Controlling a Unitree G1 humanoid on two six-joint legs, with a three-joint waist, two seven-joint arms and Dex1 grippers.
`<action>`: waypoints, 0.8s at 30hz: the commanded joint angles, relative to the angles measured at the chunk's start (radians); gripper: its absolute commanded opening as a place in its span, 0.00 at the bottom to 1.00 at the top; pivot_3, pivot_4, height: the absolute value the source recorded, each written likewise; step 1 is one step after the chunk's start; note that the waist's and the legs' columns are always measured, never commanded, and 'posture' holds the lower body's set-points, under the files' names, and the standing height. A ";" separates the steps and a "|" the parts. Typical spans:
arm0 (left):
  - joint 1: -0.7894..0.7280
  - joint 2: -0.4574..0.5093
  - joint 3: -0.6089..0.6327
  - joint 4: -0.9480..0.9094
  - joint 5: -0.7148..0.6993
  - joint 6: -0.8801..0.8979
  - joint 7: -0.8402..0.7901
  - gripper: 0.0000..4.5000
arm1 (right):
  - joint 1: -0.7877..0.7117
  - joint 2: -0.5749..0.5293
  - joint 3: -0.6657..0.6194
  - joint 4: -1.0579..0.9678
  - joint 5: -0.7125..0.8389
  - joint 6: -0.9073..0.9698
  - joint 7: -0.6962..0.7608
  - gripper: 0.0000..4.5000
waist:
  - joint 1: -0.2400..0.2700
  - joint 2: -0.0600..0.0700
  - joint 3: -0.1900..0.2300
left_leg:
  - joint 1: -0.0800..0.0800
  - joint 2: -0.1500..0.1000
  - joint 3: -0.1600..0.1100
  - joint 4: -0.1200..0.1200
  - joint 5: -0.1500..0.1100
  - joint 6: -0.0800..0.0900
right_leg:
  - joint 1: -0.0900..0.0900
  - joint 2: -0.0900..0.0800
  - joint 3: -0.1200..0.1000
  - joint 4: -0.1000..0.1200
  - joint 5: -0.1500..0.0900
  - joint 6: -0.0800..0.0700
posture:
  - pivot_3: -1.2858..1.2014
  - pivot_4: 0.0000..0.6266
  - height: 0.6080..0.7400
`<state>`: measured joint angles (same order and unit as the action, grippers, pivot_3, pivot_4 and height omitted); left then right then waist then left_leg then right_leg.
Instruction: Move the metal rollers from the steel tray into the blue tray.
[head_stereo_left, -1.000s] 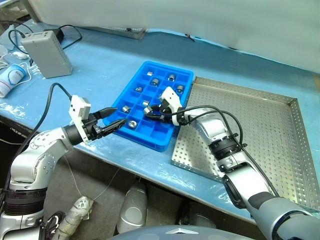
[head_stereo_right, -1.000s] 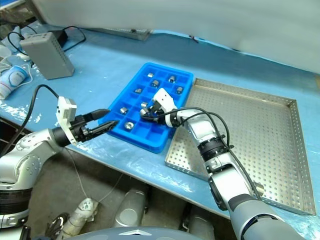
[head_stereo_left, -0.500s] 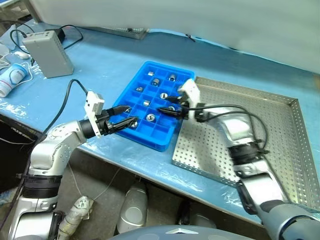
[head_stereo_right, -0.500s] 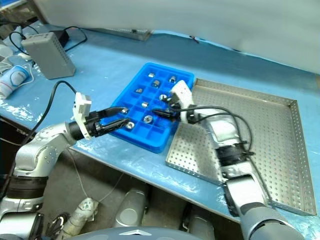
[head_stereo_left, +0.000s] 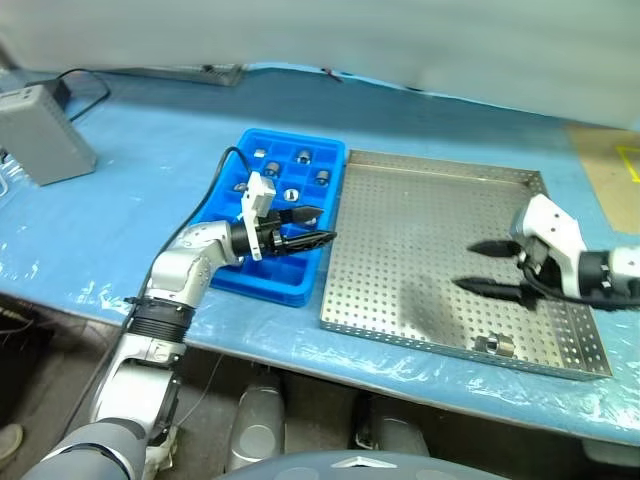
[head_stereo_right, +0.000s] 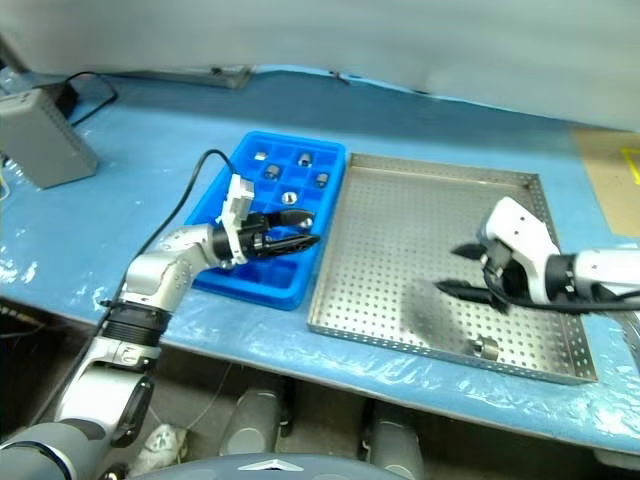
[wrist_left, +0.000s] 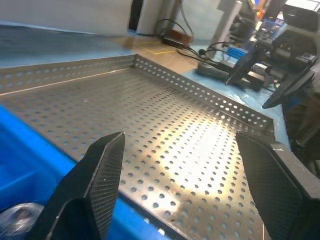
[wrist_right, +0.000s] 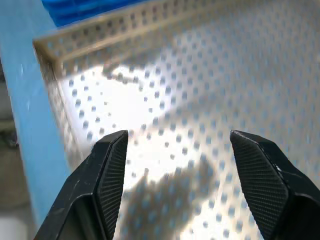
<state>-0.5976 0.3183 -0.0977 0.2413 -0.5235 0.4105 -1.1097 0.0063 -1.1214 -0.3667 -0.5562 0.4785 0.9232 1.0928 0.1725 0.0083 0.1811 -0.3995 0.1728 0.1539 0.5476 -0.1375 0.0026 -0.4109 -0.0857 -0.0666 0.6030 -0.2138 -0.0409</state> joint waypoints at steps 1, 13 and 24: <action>-0.020 -0.020 -0.005 0.017 0.013 -0.033 -0.029 0.83 | 0.117 -0.043 -0.108 -0.049 -0.048 -0.086 0.060 0.75 | -0.023 0.000 0.000 | -0.001 0.000 0.000 0.001 -0.001 0.001 | 0.000 0.000 -0.001 -0.001 0.000 0.000 | 0.48 0.24 1.00; 0.036 -0.051 -0.018 -0.141 -0.003 0.071 0.031 0.83 | 0.171 0.010 -0.113 0.085 -0.100 -0.195 -0.010 0.75 | -0.074 0.000 0.000 | -0.001 0.000 -0.002 0.013 -0.004 0.007 | 0.009 -0.003 -0.008 -0.003 0.000 0.000 | 0.49 0.24 1.00; 0.063 -0.051 -0.014 -0.215 -0.013 0.125 0.075 0.83 | 0.207 0.011 -0.070 0.141 -0.184 -0.355 -0.010 0.75 | -0.075 0.001 -0.001 | -0.001 0.000 -0.003 0.015 -0.006 0.010 | 0.012 -0.004 -0.010 -0.003 0.000 0.000 | 0.49 0.24 1.00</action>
<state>-0.5336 0.2651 -0.1201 0.0716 -0.5214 0.5321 -1.0379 0.1853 -1.0945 -0.4385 -0.3917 0.3592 0.6964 1.0679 0.0976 0.0095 0.1802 -0.4014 0.1730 0.1510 0.5623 -0.1434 0.0124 -0.3995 -0.0901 -0.0765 0.6001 -0.2138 -0.0408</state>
